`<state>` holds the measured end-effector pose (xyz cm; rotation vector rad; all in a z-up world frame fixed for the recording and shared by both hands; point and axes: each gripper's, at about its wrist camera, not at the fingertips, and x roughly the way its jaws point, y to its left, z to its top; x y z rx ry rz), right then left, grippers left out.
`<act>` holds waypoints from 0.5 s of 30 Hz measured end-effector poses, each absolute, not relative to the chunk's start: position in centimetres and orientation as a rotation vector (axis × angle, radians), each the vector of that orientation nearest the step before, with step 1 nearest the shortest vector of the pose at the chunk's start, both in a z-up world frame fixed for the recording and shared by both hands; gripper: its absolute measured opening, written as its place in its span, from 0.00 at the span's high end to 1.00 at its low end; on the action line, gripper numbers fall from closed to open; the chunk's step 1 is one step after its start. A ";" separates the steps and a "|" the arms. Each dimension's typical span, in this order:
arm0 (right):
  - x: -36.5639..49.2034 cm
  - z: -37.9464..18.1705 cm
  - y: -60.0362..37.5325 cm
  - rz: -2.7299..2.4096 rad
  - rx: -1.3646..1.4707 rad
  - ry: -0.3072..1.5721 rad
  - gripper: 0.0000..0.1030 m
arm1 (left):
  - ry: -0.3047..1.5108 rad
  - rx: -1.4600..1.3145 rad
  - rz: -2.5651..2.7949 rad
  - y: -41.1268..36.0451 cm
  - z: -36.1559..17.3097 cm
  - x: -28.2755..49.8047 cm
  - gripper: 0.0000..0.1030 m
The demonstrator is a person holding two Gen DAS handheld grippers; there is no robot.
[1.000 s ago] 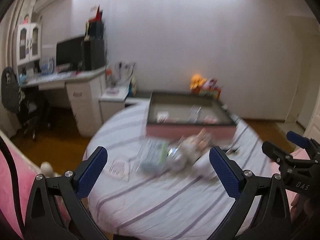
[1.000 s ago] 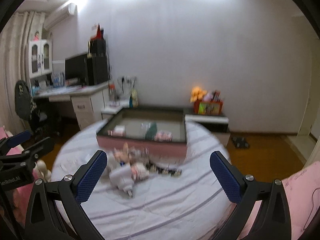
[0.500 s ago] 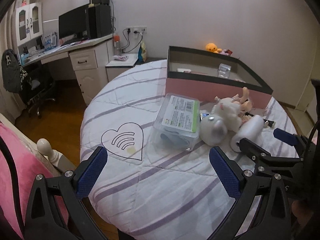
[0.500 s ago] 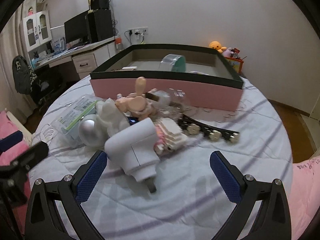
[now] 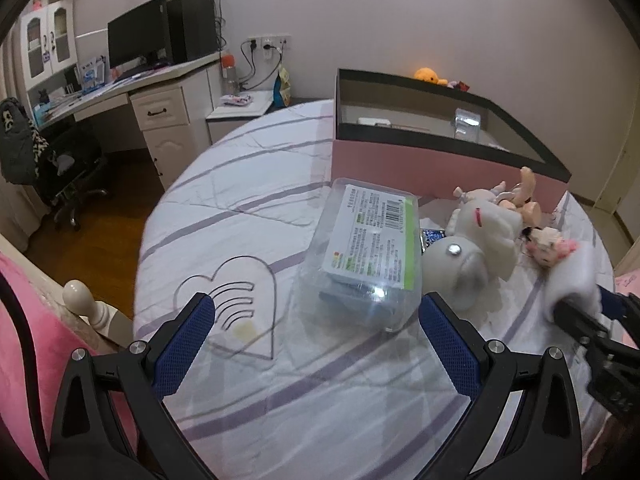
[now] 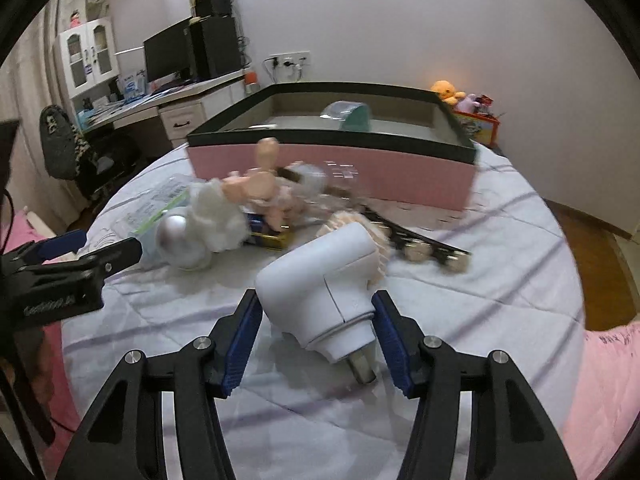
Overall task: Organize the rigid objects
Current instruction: 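Grasp the clear plastic case with the left tool while the right tool grasps the white hair dryer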
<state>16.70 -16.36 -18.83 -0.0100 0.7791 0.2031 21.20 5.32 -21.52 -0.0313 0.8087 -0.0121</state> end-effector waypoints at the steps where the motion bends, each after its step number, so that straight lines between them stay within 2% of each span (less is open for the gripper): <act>1: 16.6 -18.8 -16.9 0.192 -0.007 0.781 0.44 | 0.815 -0.028 -0.006 5.2 -21.7 21.5 0.00; 7: 17.5 -18.8 -18.0 0.179 0.016 0.784 0.44 | 0.880 -0.006 0.018 4.6 -23.0 24.2 0.01; 8: 17.7 -19.0 -18.1 0.182 0.018 0.788 0.44 | 0.872 -0.001 0.013 4.5 -22.9 24.4 0.11; 9: 17.9 -19.2 -18.3 0.187 0.028 0.789 0.44 | 0.863 0.006 0.002 4.3 -22.8 24.5 0.32; 10: 18.2 -19.3 -18.3 0.195 0.040 0.794 0.44 | 0.850 0.027 -0.012 3.9 -22.8 24.5 0.37; 15: 19.0 -19.7 -18.4 0.208 0.063 0.806 0.44 | 0.815 0.073 -0.013 3.0 -22.3 23.4 0.37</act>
